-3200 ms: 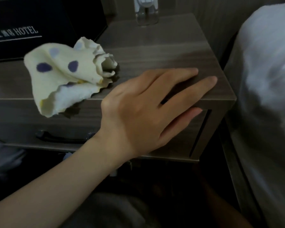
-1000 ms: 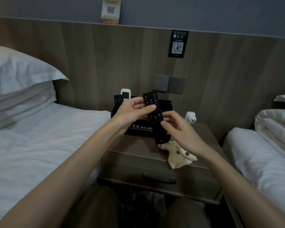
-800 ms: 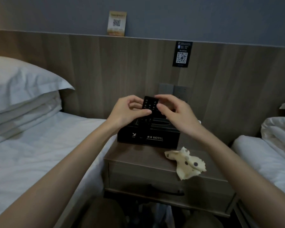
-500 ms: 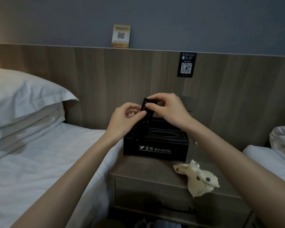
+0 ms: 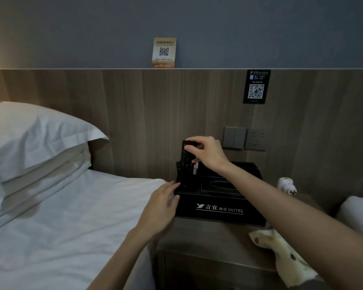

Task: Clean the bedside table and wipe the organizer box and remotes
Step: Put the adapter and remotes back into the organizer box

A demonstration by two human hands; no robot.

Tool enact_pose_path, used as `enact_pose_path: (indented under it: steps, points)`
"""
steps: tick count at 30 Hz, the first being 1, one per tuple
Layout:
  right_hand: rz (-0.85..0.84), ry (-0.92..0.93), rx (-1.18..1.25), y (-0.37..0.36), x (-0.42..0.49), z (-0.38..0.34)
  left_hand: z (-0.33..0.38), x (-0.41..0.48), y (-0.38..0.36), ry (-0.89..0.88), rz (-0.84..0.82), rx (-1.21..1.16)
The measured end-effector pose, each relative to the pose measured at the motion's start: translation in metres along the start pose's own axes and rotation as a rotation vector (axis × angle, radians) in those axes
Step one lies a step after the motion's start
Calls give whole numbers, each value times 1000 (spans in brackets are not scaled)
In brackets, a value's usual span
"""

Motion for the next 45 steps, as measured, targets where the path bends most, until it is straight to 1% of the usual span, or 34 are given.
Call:
enact_pose_path:
  steps: [3,8,11,17,21,25,27,29,32,34,35,37,40,45]
  points:
    - [-35,-20,21,-5,10,2,-5,8,-12,-7,-32,66]
    - [-209,-25,-18,-16,15,7,-12,9,-20,-23,21,141]
    - [-209,-65,13,-24,5,19,-14,7,-20,-43,69,128]
    - [-195,-123,55,-29,3,31,-16,6,-20,-55,65,155]
    - [-207,-249,103,-20,6,54,-14,7,-21,-40,48,161]
    - [-326,-302,244,-16,-7,55,-13,6,-20,-42,12,156]
    - [-369,-285,288,-15,-14,51,-13,7,-15,-13,35,90]
    - [-375,-253,253,-14,-15,49,-13,16,-7,56,66,-65]
    - [-436,-193,99,-18,-19,49,-10,44,-2,141,68,-293]
    - [-458,-166,-6,-23,-26,52,-5,64,-2,159,44,-355]
    - [-429,-162,-20,-24,-29,55,-2,72,-4,154,36,-346]
    - [-310,-158,0,-22,-33,60,3,81,-6,146,53,-333]
    - [-113,-169,45,-16,-36,65,3,86,-5,142,96,-406]
    - [58,-185,60,-16,-40,69,0,93,-5,157,89,-427]
Point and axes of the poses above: each hand's wrist, its own x-axis towards the middle knuckle, its own y-axis out of the back of the hand, z = x × y, the point moved 7 cm from there along x, towards the middle knuckle, and after that the axes turned 13 degrees about y, right-handed, at the moved point
